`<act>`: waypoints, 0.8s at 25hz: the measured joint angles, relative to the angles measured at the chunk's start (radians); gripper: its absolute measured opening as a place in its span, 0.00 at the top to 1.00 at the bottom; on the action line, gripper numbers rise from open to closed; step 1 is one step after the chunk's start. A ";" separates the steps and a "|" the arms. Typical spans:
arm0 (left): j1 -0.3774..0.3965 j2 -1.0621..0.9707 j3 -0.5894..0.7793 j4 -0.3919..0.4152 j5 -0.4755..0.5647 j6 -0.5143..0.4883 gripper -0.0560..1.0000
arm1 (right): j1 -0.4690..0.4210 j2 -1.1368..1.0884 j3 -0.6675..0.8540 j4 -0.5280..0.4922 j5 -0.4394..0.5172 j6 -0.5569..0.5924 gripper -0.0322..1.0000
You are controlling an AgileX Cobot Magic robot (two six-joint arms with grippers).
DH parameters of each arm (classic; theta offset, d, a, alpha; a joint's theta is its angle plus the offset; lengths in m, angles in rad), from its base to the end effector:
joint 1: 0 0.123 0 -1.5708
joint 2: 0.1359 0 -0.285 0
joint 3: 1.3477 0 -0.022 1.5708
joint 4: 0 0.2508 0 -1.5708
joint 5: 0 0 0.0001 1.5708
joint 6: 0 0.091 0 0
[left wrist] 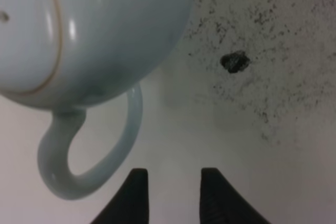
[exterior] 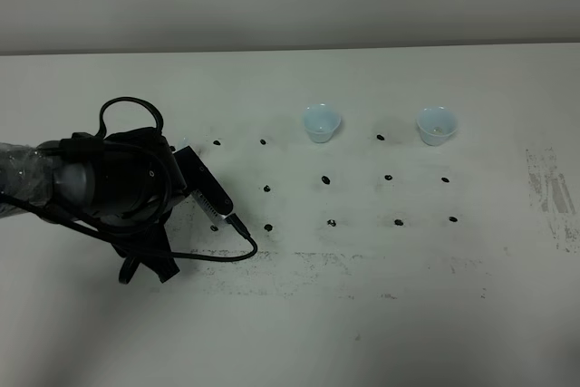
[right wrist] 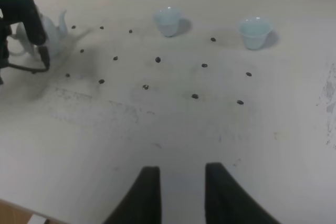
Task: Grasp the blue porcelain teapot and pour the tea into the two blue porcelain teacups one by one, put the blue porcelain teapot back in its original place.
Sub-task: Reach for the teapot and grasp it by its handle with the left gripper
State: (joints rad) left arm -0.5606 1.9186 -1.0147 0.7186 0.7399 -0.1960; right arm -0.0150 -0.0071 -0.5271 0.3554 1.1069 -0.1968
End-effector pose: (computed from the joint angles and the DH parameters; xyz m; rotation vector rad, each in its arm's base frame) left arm 0.3031 -0.1426 0.1270 1.2558 2.5916 0.6511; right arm -0.0136 0.0285 0.2851 -0.2163 2.0059 0.2908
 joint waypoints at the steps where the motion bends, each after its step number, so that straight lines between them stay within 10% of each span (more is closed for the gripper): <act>1: 0.000 0.000 0.000 0.000 0.001 -0.002 0.69 | 0.000 0.000 0.000 0.000 0.000 0.000 0.74; 20: 0.000 0.000 0.000 0.057 0.039 -0.168 0.69 | 0.000 0.000 0.000 0.000 0.000 0.000 0.74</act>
State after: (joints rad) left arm -0.5606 1.9186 -1.0147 0.7758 0.7792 -0.3636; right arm -0.0150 -0.0071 -0.5271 0.3554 1.1069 -0.1968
